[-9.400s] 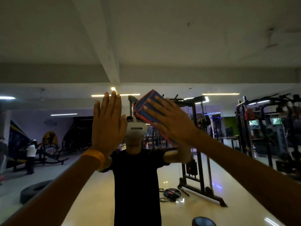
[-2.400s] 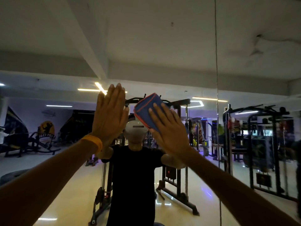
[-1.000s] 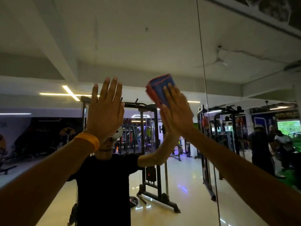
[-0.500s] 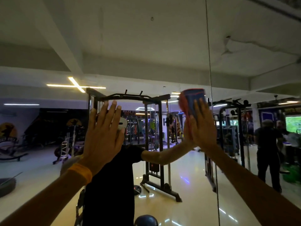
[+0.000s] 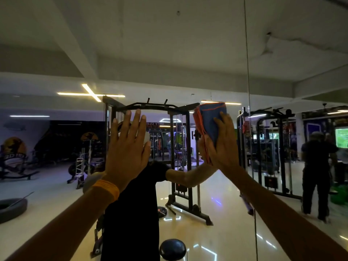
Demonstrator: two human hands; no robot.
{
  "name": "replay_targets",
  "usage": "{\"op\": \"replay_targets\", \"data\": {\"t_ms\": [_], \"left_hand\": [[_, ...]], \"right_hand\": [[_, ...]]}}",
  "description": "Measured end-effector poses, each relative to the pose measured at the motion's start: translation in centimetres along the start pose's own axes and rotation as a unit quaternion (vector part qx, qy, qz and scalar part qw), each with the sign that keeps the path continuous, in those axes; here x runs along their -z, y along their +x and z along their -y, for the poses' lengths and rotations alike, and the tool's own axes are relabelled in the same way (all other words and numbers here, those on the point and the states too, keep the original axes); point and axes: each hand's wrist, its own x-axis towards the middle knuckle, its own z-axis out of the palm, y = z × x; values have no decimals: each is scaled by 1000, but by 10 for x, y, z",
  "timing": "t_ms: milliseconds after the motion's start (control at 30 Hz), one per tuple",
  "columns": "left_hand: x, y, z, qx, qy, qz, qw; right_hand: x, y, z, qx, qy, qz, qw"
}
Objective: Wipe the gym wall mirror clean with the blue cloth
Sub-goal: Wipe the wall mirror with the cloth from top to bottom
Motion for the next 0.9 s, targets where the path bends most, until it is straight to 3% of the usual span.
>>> {"op": "replay_targets", "data": {"t_ms": [67, 267, 467, 533, 600, 667, 700, 733, 767, 833, 900], "left_hand": [[-1, 0, -1, -3, -7, -2, 1000], [-1, -2, -1, -4, -9, -5, 1000], [-4, 1, -2, -11, 17, -4, 1000], [-5, -1, -2, -9, 29, -6, 1000], [-4, -1, -2, -8, 35, -7, 999], [-3, -1, -3, -12, 33, -7, 999], [-3, 1, -3, -13, 32, -6, 999], [-3, 1, -2, -11, 32, -4, 999], [-4, 2, -1, -9, 31, -4, 999], [-6, 1, -1, -7, 32, -1, 999], [-6, 0, -2, -10, 29, -2, 1000]], "right_hand": [[-3, -8, 14, -5, -22, -2, 1000], [-1, -30, 27, 146, -68, 68, 985], [8, 44, 11, 7, -32, -6, 999], [-8, 9, 35, 84, -73, 13, 994], [-15, -34, 56, 205, -89, 89, 971], [-7, -36, 50, 311, -88, 138, 936], [0, -21, 38, 343, -99, 123, 926], [7, 0, 22, 328, -114, 99, 933], [17, 26, 5, 261, -124, 79, 954], [40, 66, -15, 64, -117, 52, 990], [36, 64, -3, -8, -106, 43, 993]]}}
